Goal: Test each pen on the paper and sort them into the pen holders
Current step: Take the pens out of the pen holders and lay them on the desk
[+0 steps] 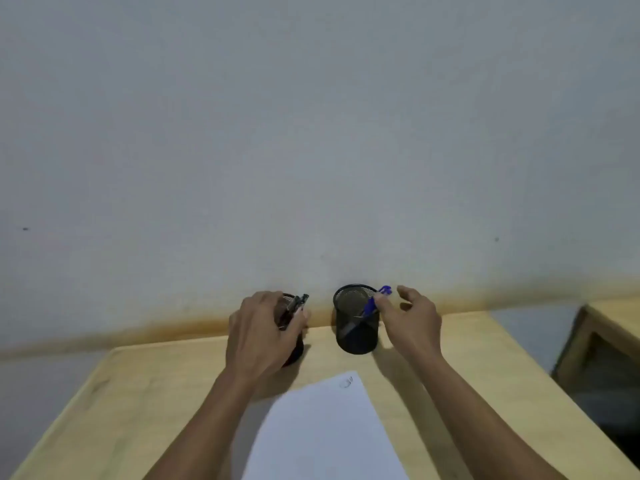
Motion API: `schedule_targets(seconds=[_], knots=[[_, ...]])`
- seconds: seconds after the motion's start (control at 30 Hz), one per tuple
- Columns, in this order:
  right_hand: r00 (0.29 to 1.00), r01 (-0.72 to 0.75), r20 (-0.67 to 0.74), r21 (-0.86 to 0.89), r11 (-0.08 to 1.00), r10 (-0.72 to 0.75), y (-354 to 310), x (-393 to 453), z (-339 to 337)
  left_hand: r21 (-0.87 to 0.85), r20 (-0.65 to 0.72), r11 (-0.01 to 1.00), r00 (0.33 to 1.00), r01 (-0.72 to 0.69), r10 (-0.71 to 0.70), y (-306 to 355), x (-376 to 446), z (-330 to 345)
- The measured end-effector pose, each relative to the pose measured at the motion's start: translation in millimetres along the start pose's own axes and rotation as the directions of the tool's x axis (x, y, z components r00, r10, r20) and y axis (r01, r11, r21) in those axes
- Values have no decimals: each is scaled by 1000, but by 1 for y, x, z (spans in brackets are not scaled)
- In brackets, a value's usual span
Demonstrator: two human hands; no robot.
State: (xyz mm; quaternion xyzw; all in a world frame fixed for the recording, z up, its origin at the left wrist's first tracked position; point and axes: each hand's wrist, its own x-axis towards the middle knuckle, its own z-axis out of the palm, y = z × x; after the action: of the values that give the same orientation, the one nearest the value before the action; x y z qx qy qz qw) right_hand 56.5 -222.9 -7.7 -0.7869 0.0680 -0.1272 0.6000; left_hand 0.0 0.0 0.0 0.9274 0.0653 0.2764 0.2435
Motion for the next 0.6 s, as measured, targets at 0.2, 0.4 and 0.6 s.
schedule_targets(seconds=[0.2, 0.4, 0.6], knots=[[999, -38, -2, 116, 993, 39, 19, 14, 26, 121, -57, 993, 998, -14, 21, -7, 3, 36], [998, 13, -60, 235, 972, 1, 25, 11, 42, 147, -199, 989, 980, 4, 26, -6, 3, 50], [998, 65, -14, 192, 979, -63, 24, 6, 41, 289, -143, 957, 990, 31, 11, -7, 4, 54]])
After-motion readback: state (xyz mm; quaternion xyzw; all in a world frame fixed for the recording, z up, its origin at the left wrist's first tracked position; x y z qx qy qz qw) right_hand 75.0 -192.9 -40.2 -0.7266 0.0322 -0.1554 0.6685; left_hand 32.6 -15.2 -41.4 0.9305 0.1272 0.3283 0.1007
